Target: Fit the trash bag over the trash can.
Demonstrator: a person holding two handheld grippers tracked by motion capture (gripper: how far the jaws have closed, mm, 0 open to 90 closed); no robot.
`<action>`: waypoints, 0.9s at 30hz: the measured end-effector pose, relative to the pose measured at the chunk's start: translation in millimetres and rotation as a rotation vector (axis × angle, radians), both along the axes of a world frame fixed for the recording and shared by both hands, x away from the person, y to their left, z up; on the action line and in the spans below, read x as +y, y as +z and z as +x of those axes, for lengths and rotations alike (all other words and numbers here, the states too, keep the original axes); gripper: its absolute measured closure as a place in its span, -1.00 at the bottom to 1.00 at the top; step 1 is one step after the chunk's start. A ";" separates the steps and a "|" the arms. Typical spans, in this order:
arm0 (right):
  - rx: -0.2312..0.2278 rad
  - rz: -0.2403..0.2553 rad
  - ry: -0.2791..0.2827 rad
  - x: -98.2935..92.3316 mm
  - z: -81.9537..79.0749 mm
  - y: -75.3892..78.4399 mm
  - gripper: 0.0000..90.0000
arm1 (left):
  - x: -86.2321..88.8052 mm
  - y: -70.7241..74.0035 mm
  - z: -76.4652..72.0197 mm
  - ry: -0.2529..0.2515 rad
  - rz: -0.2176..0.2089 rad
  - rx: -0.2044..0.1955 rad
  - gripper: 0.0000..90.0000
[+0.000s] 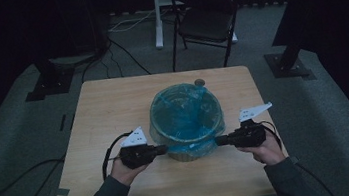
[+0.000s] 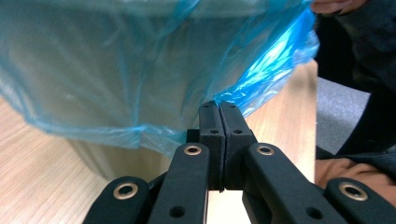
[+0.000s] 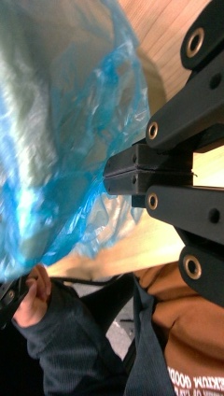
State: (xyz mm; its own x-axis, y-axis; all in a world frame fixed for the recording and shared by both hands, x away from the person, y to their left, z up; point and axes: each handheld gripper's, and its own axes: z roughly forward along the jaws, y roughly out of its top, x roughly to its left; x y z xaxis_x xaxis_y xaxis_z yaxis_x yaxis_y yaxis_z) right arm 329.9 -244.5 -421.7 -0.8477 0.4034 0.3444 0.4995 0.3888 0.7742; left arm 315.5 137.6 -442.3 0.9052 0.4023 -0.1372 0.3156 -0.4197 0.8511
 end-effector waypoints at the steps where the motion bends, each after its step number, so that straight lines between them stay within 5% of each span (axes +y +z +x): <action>1: 0.003 -0.005 -0.007 -0.8 0.5 -0.7 1.00 | 2.6 -2.5 2.4 0.010 -0.004 0.010 0.98; 10: 0.022 -0.005 -0.027 -8.0 3.7 -4.9 0.98 | 14.6 -3.1 7.6 0.051 -0.019 0.020 0.91; 13: 0.006 0.010 -0.030 -14.6 2.3 -1.0 0.75 | 24.4 1.1 5.7 0.071 -0.045 0.017 0.81; 21: -0.048 0.052 -0.098 -33.4 1.7 15.2 0.58 | 42.7 14.5 2.5 0.112 -0.095 -0.012 0.59; 27: -0.086 0.043 -0.148 -35.9 9.9 22.1 0.49 | 48.5 23.1 14.8 0.168 -0.116 -0.025 0.45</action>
State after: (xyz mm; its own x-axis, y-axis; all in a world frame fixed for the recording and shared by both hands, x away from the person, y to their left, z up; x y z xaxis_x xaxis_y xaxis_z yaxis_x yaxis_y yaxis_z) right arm 339.8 -280.4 -399.6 -0.8072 0.5125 0.2927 0.4801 0.2818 0.8307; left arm 330.3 186.0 -419.2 0.8303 0.5307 -0.1699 0.3513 -0.2617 0.8990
